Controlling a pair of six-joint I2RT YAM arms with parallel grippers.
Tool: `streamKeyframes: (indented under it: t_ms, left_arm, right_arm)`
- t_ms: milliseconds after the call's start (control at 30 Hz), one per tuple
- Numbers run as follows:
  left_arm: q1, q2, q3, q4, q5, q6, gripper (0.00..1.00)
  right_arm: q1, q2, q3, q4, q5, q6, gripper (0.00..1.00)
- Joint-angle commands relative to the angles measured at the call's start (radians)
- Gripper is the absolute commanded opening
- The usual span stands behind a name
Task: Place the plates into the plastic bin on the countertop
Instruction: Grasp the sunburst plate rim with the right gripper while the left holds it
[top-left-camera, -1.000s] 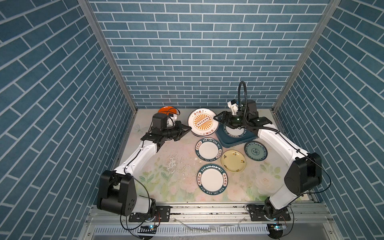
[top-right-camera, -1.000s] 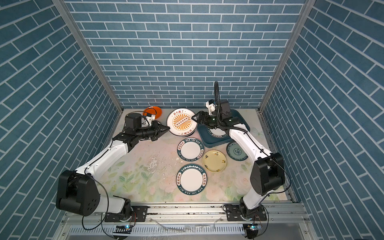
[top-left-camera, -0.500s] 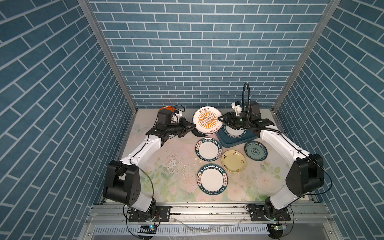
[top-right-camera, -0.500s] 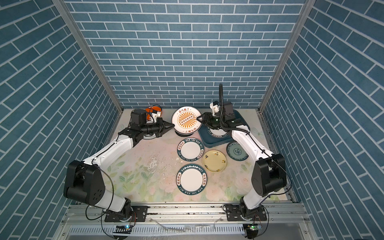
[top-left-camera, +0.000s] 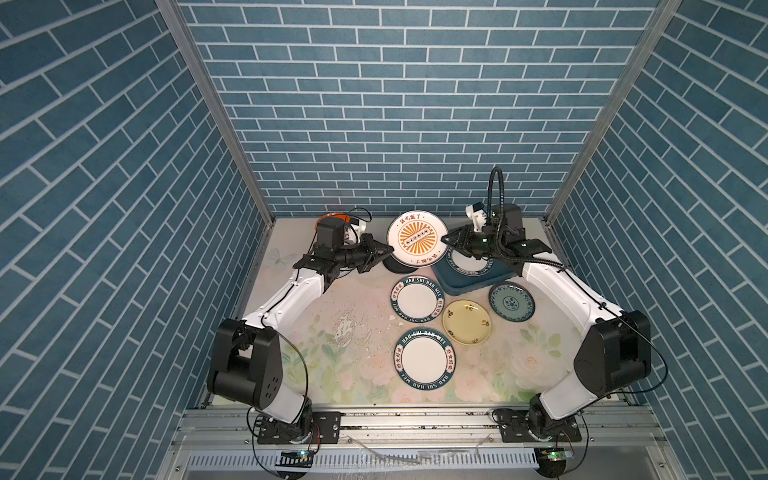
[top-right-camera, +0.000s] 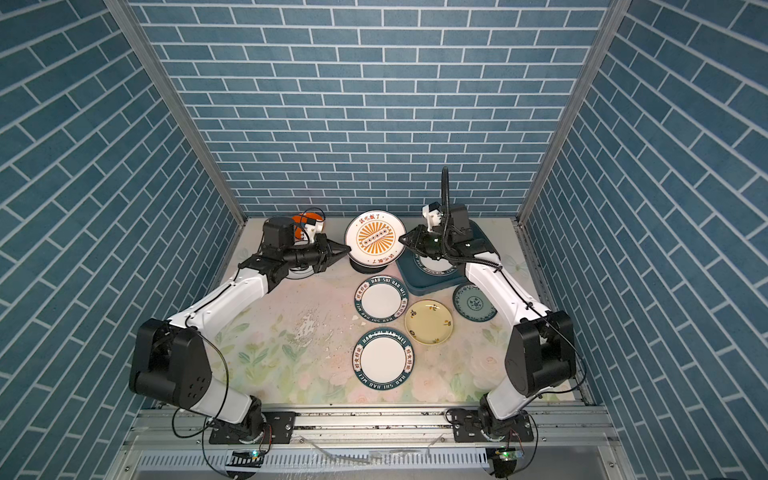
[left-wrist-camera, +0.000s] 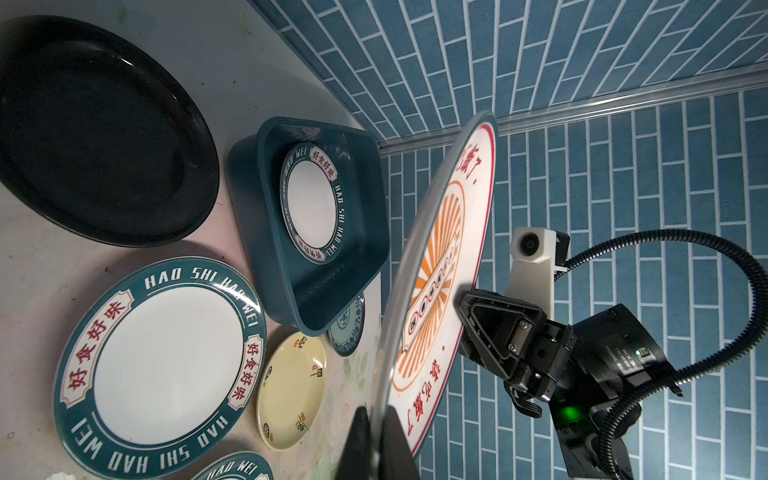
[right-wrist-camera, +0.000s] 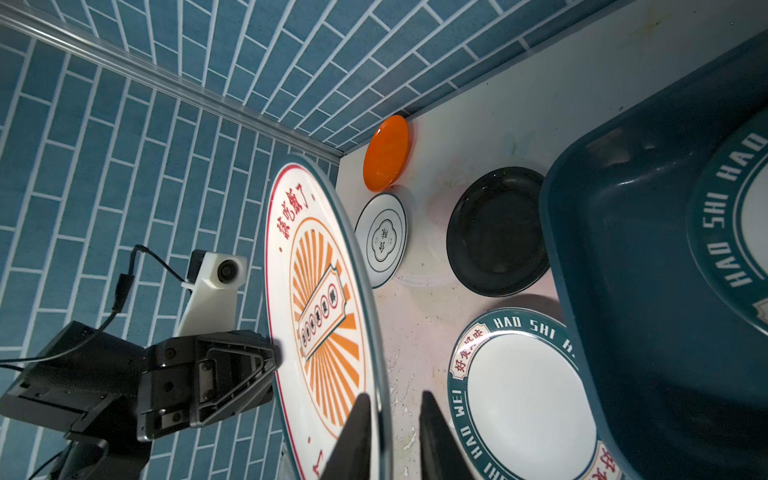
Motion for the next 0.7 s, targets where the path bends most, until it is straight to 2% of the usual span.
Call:
streamKeyframes:
  t_ms: [0, 167, 300, 367, 500, 667]
  left_arm:
    - [-0.008, 0.015, 0.035, 0.045, 0.022, 0.005, 0.00]
    - [-0.011, 0.017, 0.038, 0.045, 0.021, 0.005, 0.00]
    - [-0.011, 0.017, 0.038, 0.044, 0.017, 0.004, 0.00]
    - [-0.011, 0.021, 0.039, 0.042, 0.016, 0.005, 0.04]
    - [-0.011, 0.031, 0.048, 0.038, 0.013, 0.005, 0.32]
    - [-0.010, 0.034, 0.048, 0.029, 0.001, 0.008, 0.81]
  right_arm:
    - [-0.004, -0.021, -0.007, 0.014, 0.001, 0.003, 0.14]
    - [-0.005, -0.022, -0.013, 0.014, 0.010, 0.005, 0.09]
    - [-0.008, -0.017, -0.006, 0.008, 0.022, 0.006, 0.02]
    - [-0.010, -0.015, -0.004, 0.007, 0.022, 0.011, 0.00]
    - [-0.017, -0.013, -0.010, 0.008, 0.036, 0.031, 0.00]
    - [-0.035, -0.016, -0.031, 0.029, 0.030, 0.059, 0.00]
